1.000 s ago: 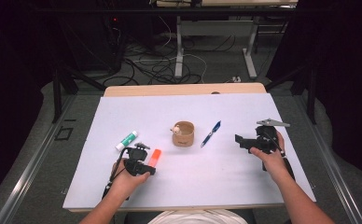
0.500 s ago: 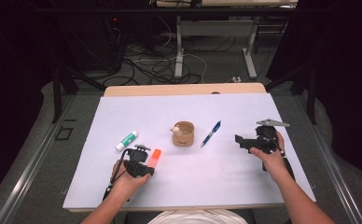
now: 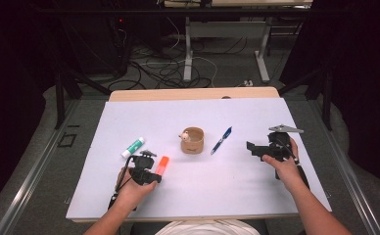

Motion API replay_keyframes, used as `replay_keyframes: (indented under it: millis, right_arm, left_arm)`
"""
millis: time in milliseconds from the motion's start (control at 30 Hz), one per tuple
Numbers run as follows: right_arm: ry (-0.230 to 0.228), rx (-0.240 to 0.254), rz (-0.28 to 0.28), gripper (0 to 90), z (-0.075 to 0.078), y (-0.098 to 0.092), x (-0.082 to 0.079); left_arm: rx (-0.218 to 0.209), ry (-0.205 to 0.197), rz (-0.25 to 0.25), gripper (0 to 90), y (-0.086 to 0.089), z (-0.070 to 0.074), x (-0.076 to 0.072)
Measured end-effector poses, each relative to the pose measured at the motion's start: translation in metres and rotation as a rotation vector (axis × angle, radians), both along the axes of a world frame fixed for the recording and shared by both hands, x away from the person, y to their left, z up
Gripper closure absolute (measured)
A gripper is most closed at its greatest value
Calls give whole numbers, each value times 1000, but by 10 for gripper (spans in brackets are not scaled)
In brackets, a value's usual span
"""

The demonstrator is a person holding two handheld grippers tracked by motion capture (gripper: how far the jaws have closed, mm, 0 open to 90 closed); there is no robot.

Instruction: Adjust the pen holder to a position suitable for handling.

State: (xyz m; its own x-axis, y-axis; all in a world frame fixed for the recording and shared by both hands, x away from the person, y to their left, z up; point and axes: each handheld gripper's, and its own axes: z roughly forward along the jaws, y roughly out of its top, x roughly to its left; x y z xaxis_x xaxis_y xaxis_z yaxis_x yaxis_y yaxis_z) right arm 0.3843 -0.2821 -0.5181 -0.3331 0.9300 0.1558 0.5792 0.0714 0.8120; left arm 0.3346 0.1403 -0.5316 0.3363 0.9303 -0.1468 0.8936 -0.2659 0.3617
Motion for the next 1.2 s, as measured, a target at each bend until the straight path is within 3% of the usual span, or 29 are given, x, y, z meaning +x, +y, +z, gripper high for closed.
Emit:
replay_keyframes:
  millis: [200,500,767,833,967,1167,1200]
  right_arm:
    - [-1,0,0,0,0,-1,0]
    - [0,3,0,0,1,0,0]
    - [6,10,2,31,1,2,-1]
    - [4,8,8,51,1,2,-1]
    - [21,15,17,145,2,5,-1]
    - [12,37,47,198,5,8,-2]
    - [10,41,51,216,6,8,-3]
  left_arm:
    - [-11,1,7,661,1,0,1]
    - [-15,-32,21,662,7,5,2]
    - [-66,-117,37,662,14,16,3]
    - [-89,-159,42,662,17,20,3]
    - [-109,-204,49,662,19,23,4]
    - [-129,-278,45,662,21,29,3]
    - [-132,-307,36,663,21,31,3]
